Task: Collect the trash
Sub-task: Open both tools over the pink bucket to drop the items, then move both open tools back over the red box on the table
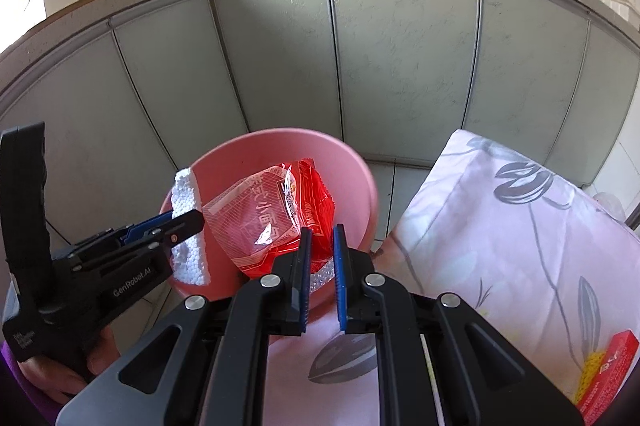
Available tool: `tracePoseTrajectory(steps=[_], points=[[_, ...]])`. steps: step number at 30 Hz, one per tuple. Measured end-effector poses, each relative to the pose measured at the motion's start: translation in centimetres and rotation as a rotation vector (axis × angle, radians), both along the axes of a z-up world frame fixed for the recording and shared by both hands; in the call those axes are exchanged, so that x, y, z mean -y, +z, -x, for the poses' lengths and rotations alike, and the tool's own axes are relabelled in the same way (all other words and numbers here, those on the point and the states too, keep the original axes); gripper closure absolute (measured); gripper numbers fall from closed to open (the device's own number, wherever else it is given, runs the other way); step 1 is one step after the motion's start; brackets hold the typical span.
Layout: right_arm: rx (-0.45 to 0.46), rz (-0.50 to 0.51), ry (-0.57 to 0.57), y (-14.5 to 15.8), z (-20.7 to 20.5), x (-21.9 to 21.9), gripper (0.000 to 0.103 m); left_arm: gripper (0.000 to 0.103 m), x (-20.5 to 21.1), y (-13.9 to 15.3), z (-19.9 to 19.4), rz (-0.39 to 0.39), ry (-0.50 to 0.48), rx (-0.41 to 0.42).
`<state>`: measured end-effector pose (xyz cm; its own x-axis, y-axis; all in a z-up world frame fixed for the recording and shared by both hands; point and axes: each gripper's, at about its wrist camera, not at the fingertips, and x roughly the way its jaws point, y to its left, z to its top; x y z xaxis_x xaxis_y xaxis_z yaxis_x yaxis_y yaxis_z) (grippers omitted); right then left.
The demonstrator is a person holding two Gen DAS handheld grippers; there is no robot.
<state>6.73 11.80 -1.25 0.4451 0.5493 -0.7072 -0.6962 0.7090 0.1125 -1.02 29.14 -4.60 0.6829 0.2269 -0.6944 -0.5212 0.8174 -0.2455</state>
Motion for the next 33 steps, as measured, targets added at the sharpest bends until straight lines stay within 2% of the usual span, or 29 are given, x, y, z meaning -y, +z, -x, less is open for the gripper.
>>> tracePoseTrajectory(steps=[4, 6, 8, 10, 23, 33], points=[[-0.009, 0.020, 0.012, -0.5, 0.1, -0.3, 0.091, 0.071, -0.3, -0.2, -0.3, 0.015, 0.004, -0.011], [-0.015, 0.024, 0.018, -0.6, 0.1, -0.5, 0.087, 0.071, -0.1, -0.3, -0.3, 0.024, 0.007, -0.015], [-0.020, 0.019, 0.024, -0.6, 0.2, -0.5, 0.076, 0.071, -0.1, -0.4, -0.2, 0.034, 0.012, -0.015], [-0.021, 0.014, 0.026, -0.5, 0.2, -0.5, 0.073, 0.071, 0.1, -0.3, -0.2, 0.033, 0.014, -0.011], [-0.025, -0.011, 0.000, 0.2, 1.6, 1.6, 0.073, 0.071, 0.7, 0.3, 1.0, 0.068, 0.008, 0.018], [-0.018, -0.040, -0.033, 0.9, 3.8, 5.2, 0.073, 0.071, 3.9, 0.8, 0.8, 0.035, -0.061, 0.006]])
